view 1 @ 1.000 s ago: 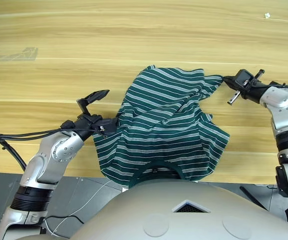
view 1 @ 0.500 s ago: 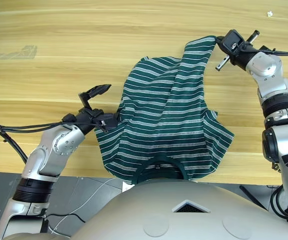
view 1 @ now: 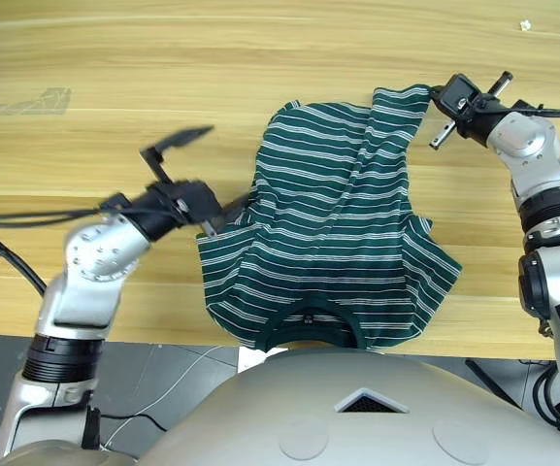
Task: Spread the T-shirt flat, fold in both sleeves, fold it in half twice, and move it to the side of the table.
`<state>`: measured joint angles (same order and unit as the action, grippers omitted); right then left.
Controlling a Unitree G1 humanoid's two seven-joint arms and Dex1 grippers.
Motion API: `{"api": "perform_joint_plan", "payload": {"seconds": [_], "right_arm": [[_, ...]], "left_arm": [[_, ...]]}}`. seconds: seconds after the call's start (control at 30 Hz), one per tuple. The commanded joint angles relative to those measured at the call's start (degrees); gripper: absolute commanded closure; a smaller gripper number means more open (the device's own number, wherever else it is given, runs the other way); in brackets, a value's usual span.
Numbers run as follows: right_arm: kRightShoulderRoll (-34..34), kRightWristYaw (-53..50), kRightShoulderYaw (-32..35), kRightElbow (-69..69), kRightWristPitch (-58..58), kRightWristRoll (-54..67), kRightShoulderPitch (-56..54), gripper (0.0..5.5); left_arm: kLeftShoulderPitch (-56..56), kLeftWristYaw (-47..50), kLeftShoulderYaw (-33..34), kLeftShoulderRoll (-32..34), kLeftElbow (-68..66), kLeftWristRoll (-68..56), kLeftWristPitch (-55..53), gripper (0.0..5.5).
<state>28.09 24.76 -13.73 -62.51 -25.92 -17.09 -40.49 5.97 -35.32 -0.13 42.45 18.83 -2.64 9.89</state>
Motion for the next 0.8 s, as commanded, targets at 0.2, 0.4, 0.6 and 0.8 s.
{"api": "perform_joint_plan", "payload": {"seconds": [0.2,0.4,0.6,0.8], "right_arm": [[0.5,-4.3,-0.5,-0.7,-0.2,-2.0,0.0,4.64],[0.3,-8.9,-0.5,-1.1,-0.4,-3.5,-1.2,4.64],[-0.4,-9.1,-0.5,1.6,-2.1,-2.9,0.2,4.64],[-0.5,-9.0,0.0,3.2,-2.5,-2.3,2.0,4.64]], "left_arm": [[-16.7,-2.4,-9.0,-5.8,-14.0,5.3,-2.3,0.10],[-39.7,11.6,-20.0,-16.9,-48.4,24.4,2.2,0.10],[-50.6,19.9,-26.2,-25.0,-72.5,31.9,7.9,0.10],[-51.8,22.2,-27.6,-24.7,-82.2,34.1,11.5,0.10]]}}
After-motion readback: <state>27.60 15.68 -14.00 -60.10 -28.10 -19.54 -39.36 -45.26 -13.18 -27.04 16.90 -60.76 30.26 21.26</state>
